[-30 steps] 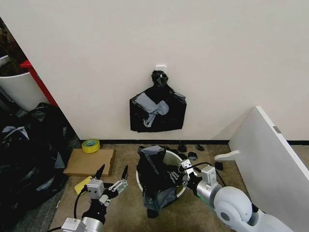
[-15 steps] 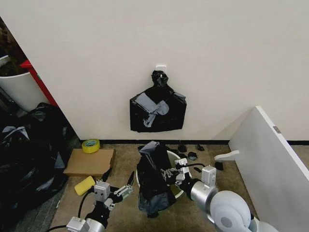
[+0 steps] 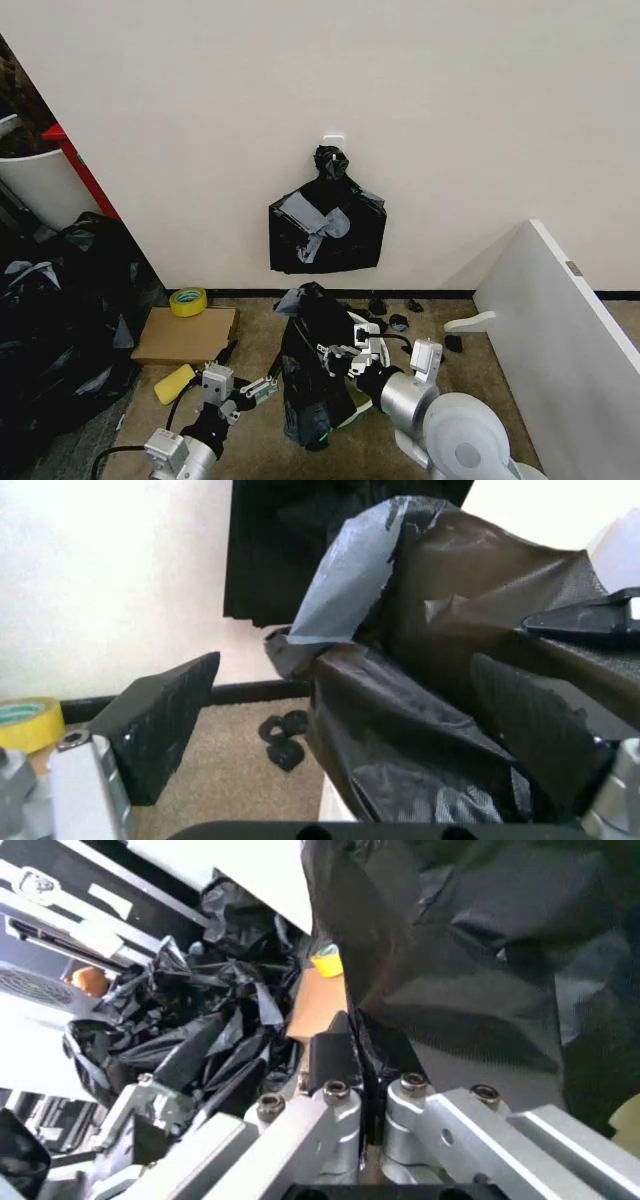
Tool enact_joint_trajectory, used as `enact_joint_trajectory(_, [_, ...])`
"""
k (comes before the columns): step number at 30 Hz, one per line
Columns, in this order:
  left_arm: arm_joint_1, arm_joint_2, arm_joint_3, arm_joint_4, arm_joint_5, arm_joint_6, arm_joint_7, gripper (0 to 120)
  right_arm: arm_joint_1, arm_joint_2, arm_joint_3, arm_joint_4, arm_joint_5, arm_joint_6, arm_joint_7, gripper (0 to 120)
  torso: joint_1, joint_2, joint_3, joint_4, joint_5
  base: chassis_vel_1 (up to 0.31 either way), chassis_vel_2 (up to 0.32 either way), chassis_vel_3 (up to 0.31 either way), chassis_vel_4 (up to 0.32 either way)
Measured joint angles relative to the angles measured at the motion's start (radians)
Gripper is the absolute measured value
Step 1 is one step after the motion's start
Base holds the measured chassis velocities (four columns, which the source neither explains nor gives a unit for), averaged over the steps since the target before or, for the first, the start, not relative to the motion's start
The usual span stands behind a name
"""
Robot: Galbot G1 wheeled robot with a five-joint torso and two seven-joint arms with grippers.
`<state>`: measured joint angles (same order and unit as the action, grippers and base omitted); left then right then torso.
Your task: Place the garbage bag over the trash bin.
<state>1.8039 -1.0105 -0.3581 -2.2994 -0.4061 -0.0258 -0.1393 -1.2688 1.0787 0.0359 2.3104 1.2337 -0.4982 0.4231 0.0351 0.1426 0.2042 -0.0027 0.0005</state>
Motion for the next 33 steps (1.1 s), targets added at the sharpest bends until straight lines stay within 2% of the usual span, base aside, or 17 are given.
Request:
enact_joint_trajectory(6, [-0.069, -0.013, 0.031, 0.05, -0.056, 0.052, -0.042, 98, 0.01, 0.02, -0.019, -0.084, -0.054, 0.008, -0.012, 0, 0.0, 0.0, 0.0, 0.0002, 0.0001, 0.0, 0.0, 0.0, 0.0])
enact_joint_trajectory(9, [-0.156, -0.001, 0.089, 0.087, -0.157, 0.107, -0.073, 98, 0.009, 0.023, -0.034, -0.091, -0.072, 0.009, -0.014, 0, 0.0, 0.0, 0.0, 0.0001, 0.0, 0.0, 0.0, 0.0, 0.0])
enact_joint_trajectory(12, [-0.212, 0.011, 0.129, 0.104, -0.214, 0.135, -0.085, 97, 0.01, 0.021, -0.042, -0.091, -0.083, 0.009, -0.014, 0, 0.0, 0.0, 0.0, -0.0001, 0.0, 0.0, 0.0, 0.0, 0.0])
enact_joint_trajectory(15, [-0.301, 0.027, 0.199, 0.125, -0.338, 0.204, -0.122, 97, 0.01, 0.016, -0.044, -0.094, -0.101, 0.009, -0.011, 0, 0.0, 0.0, 0.0, -0.0002, 0.0, 0.0, 0.0, 0.0, 0.0])
enact_joint_trajectory(19, [-0.348, 0.03, 0.248, 0.134, -0.429, 0.268, -0.173, 97, 0.004, 0.01, -0.035, -0.091, -0.104, 0.009, -0.005, 0, 0.0, 0.0, 0.0, -0.0001, 0.0001, 0.0, 0.0, 0.0, 0.0])
enact_joint_trajectory(23, [-0.372, 0.014, 0.283, 0.15, -0.434, 0.32, -0.242, 95, -0.002, 0.006, -0.031, -0.085, -0.113, 0.009, -0.003, 0, 0.0, 0.0, 0.0, 0.0, 0.0, 0.0, 0.0, 0.0, 0.0])
enact_joint_trajectory(28, [-0.379, -0.001, 0.293, 0.139, -0.429, 0.354, -0.28, 95, -0.006, 0.007, -0.031, -0.084, -0.12, 0.007, -0.003, 0, 0.0, 0.0, 0.0, 0.0002, 0.0003, 0.0, 0.0, 0.0, 0.0])
enact_joint_trajectory(33, [-0.422, -0.025, 0.311, 0.166, -0.464, 0.41, -0.332, 94, -0.007, 0.007, -0.035, -0.079, -0.125, 0.005, -0.003, 0, 0.0, 0.0, 0.0, 0.0001, 0.0001, 0.0, 0.0, 0.0, 0.0])
